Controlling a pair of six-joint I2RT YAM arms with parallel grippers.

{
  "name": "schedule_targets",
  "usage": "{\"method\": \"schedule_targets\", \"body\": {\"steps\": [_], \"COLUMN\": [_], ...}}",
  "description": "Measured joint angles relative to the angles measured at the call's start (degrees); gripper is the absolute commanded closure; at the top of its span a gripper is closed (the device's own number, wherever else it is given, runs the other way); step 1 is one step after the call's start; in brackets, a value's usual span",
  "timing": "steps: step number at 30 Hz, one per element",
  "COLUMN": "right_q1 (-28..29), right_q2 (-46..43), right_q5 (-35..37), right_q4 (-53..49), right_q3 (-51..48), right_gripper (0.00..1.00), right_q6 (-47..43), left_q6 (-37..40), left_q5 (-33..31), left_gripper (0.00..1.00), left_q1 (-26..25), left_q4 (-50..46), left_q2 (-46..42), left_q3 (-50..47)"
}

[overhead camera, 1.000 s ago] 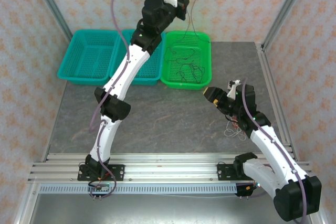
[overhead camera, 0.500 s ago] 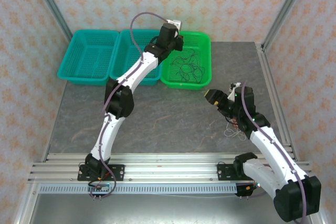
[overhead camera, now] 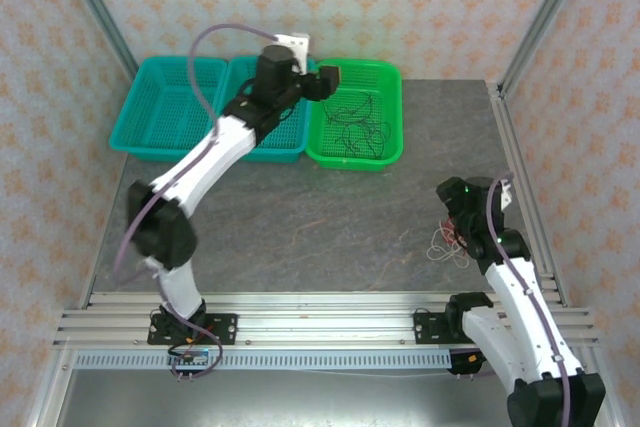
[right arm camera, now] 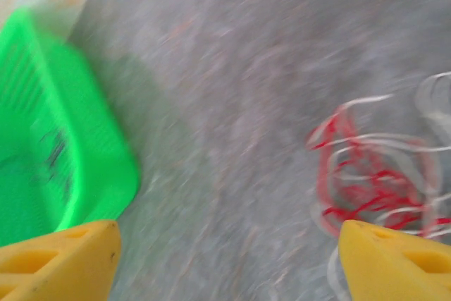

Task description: Untangle the cables

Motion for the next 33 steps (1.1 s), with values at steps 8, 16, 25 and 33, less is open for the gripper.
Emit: {"method": "schedule_targets", "body": {"steps": [8, 16, 25, 33], "right_q1": [-2.97, -2.64, 8.55, 18.91], "right_q2": [10.64, 26.34, 29.44, 30.01], "right_q5": [7.48, -6.78, -18.45, -22.36], "right_q4": [-0.9, 10.47, 25.68, 32.98], "right_q3": [-1.18, -4.5, -8.09, -7.76], "right_gripper": [0.01, 0.52, 0.94, 0.99], "right_q6": [-5.01, -7.82, 2.25, 7.69], "left_q6": [0.11, 0.2, -0.9, -6.32], "left_q5": [-0.13, -0.28, 0.2, 5.6], "left_gripper": [0.2, 0.2, 0.19, 0.18], "left_q1": [-5.62, -7.61, -8.52, -9.62], "left_q4": [7.67, 1.16, -0.04, -3.21], "left_q2": [-23.76, -30.62, -35.43, -33.18], "left_q3": [-24.79, -39.08, -43.56, -47.54]}}
